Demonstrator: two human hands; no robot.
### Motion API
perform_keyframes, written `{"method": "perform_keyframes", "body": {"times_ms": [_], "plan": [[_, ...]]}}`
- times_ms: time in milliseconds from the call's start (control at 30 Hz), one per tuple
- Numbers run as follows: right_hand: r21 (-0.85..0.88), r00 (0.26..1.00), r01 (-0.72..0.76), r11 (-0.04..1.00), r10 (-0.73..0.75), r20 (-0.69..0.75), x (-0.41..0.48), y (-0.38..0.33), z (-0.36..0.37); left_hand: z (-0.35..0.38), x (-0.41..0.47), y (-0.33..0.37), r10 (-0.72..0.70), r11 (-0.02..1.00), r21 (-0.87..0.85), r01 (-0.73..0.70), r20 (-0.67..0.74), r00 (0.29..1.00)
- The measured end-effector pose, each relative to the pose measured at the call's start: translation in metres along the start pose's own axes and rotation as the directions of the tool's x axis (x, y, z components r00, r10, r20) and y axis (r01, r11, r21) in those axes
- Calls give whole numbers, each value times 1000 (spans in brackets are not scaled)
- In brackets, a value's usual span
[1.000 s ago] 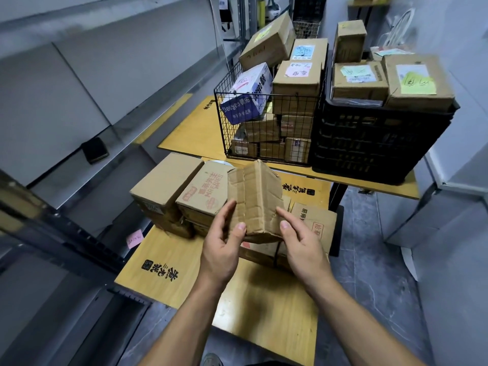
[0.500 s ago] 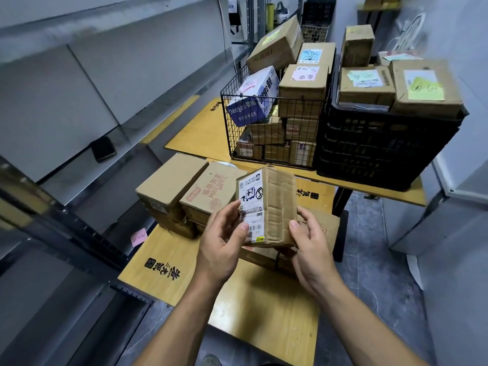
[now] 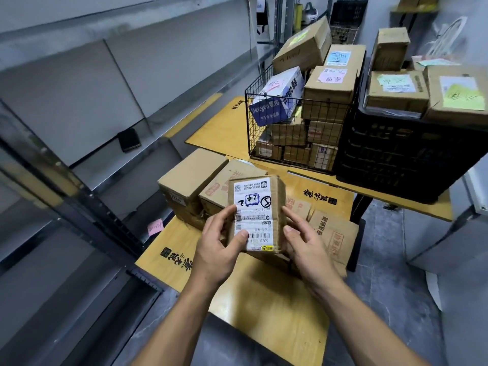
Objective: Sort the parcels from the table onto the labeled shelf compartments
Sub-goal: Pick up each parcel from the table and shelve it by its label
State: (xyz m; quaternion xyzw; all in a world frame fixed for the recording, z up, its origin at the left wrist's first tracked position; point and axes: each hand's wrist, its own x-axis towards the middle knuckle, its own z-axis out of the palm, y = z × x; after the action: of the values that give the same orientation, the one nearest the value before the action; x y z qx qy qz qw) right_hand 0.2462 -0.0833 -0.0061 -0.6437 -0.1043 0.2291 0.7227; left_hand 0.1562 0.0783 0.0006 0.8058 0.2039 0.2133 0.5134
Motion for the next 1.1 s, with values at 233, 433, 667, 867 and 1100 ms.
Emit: {"method": "perform_keyframes", "body": {"times_ms": [233,433,667,867,1100], "plan": [[-139,986,16,990,7,167,5,0,38,-37,-14,-19,62,979,203,-35,-130,990],[-75,965,59,995,-38,258,3,18,105,-87,-35,-35,89,969,247,-31,-226,970],[-180,944,152,972,-89,319,-8,31,201,-170,-60,-63,63,965,261,21,-311,948],[-208,904,208,956,-107,413,-22,44,293,-245,-87,-85,43,947,305,100,-428,903],[-166,876,225,960,-125,465,-35,62,375,-318,-108,-114,41,926,351,140,-461,887]]}}
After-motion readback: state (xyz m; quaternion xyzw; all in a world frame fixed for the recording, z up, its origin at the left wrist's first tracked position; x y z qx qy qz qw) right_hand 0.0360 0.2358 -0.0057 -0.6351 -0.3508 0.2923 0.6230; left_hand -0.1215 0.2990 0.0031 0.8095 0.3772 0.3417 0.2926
